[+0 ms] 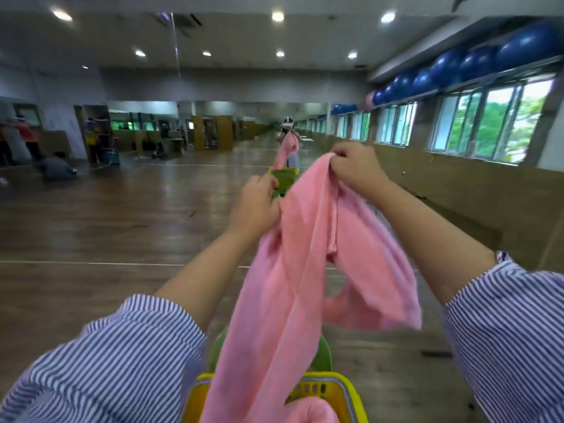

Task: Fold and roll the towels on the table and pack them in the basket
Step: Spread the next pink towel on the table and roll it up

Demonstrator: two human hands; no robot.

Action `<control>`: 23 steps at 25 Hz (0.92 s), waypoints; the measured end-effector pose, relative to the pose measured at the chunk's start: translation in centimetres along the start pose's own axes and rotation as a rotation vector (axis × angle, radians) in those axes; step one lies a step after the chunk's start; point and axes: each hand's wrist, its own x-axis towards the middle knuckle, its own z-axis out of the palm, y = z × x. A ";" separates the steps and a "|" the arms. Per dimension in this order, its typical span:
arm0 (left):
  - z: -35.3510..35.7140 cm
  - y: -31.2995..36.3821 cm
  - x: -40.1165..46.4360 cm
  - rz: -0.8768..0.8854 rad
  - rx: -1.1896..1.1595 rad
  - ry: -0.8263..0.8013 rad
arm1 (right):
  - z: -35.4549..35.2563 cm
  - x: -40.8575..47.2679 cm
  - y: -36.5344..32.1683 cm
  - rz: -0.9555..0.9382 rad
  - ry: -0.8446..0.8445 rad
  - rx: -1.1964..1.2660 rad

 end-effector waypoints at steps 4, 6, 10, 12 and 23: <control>3.7 1.1 -3.5 0.048 -0.188 -0.107 | 0.3 -2.6 3.3 0.289 -0.001 0.150; 4.3 2.7 -4.3 0.090 -0.315 -0.158 | 0.0 -3.0 4.6 0.311 -0.012 0.126; 5.8 4.9 -5.3 0.137 -0.334 -0.290 | -0.9 -3.2 6.6 0.418 0.109 0.212; 6.8 5.5 -5.9 0.114 -0.221 -0.356 | -1.7 -2.7 7.2 0.487 0.141 0.320; 9.8 6.0 -5.2 -0.116 -0.384 -0.135 | -2.0 -3.7 8.9 0.615 -0.037 0.644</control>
